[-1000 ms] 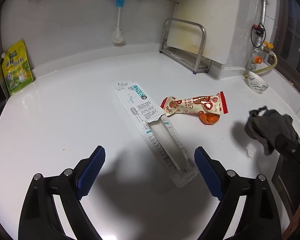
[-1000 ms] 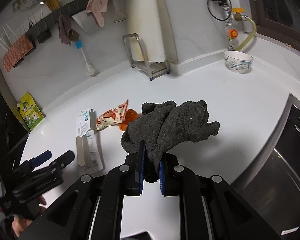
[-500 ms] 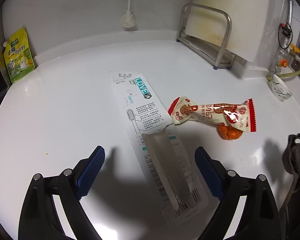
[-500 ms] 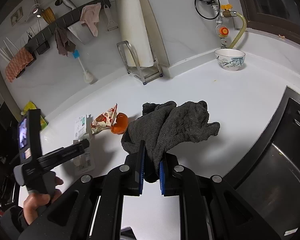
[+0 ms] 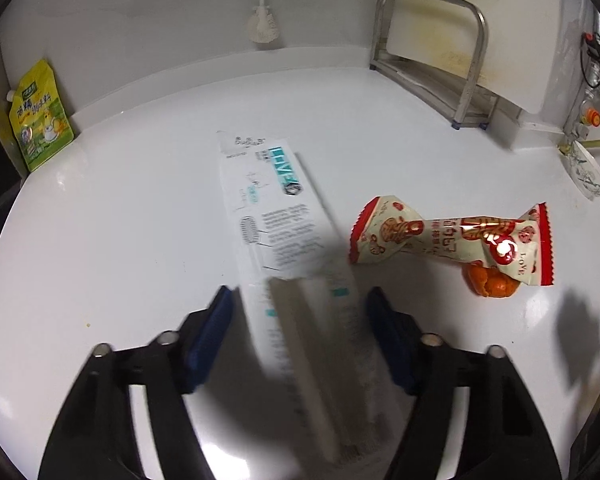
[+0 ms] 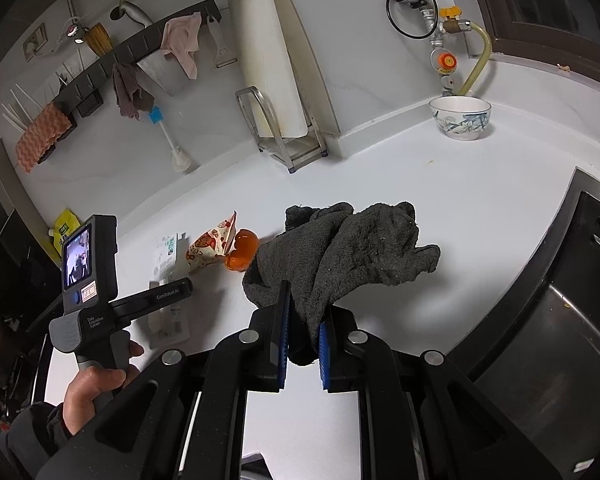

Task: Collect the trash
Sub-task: 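Grasp the white toothbrush package with the left gripper while the right gripper holds the cloth, then carry the toothbrush package and grey cloth over the bin with both grippers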

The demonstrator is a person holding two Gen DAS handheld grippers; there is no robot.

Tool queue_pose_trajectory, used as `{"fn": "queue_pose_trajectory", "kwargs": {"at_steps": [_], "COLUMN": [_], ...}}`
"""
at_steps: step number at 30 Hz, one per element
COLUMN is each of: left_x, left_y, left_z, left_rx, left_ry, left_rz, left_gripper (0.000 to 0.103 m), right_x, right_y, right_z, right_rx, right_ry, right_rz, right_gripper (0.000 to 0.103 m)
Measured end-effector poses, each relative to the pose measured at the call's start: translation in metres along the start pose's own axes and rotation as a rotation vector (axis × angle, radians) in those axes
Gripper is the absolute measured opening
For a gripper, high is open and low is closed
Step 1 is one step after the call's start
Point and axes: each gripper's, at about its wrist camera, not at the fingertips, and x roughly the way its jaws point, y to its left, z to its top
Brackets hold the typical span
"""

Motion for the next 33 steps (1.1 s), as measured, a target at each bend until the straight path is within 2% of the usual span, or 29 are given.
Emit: {"fn": "queue_pose_trajectory", "kwargs": {"at_steps": [8, 13, 24, 33], "left_x": [-0.009, -0.024, -0.086, -0.141], "left_y": [0.005, 0.01, 0.031, 0.046], "left_z": [-0.006, -0.015, -0.047, -0.083], "left_rx": [0.022, 0.049, 0.113, 0.155], "left_ry": [-0.011, -0.033, -0.114, -0.168], "left_rz": [-0.028, -0.038, -0.082, -0.14], "left_gripper": [0.05, 0.05, 0.048, 0.047], "right_x": [-0.001, -0.004, -0.028, -0.066], "right_y": [0.003, 0.008, 0.025, 0.042], "right_z": [-0.003, -0.008, -0.035, -0.066], "right_rx": [-0.008, -0.014, 0.001, 0.025], "right_ry": [0.009, 0.019, 0.031, 0.023], "right_rz": [-0.004, -0.009, -0.006, -0.006], "right_gripper": [0.012, 0.012, 0.012, 0.012]}}
